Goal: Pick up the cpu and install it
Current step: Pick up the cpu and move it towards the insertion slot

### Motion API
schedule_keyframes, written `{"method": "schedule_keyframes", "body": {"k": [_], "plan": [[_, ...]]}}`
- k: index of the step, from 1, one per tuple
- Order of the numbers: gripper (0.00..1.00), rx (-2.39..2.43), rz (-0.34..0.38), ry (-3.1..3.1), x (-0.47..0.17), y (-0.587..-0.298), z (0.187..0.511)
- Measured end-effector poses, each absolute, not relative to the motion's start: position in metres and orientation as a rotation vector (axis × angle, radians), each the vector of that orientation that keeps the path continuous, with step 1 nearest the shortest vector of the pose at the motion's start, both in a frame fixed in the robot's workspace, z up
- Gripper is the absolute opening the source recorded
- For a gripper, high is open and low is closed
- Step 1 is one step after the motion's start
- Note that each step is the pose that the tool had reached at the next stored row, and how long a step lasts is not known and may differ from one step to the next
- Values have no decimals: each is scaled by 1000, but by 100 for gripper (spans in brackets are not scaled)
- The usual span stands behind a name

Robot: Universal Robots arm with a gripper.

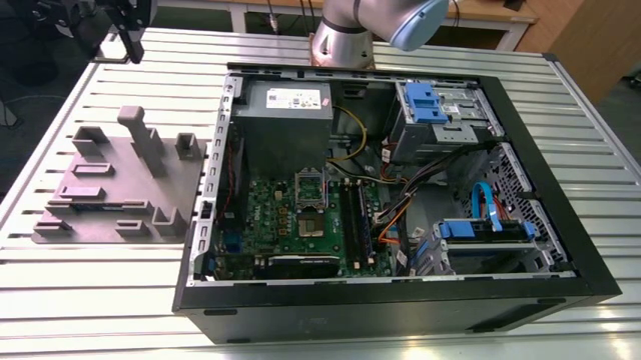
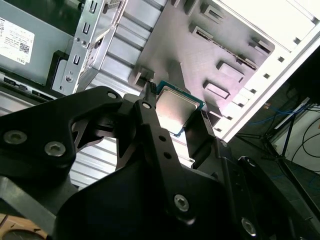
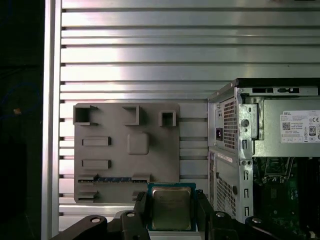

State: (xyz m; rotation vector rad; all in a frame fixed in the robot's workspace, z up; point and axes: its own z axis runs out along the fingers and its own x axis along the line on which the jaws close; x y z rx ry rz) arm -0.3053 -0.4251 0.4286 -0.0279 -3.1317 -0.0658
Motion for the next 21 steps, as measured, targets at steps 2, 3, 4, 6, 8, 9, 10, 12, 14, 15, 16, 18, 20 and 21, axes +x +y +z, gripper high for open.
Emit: {"method": "schedule_keyframes", "body": {"k": [2, 3, 4, 6, 8, 9, 10, 12, 14, 15, 16, 18, 20, 21], "plan": [[47, -28, -66, -3132, -304, -425, 429], [47, -28, -66, -3132, -301, -425, 429], [47, -28, -66, -3132, -301, -425, 429], [47, -28, -66, -3132, -301, -425, 429], [47, -28, -66, -3132, -300, -425, 429], [47, -28, -66, -3132, -299, -425, 429], [47, -28, -66, -3132, -299, -425, 429], [47, -28, -66, -3132, -299, -425, 429], [47, -28, -66, -3132, -299, -425, 429], [47, -28, -66, -3132, -298, -425, 429], [47, -28, -66, -3132, -298, -425, 429], [47, -28, -66, -3132, -298, -425, 429], [47, -28, -66, -3132, -297, -425, 429], [47, -28, -66, -3132, -297, -425, 429]]}}
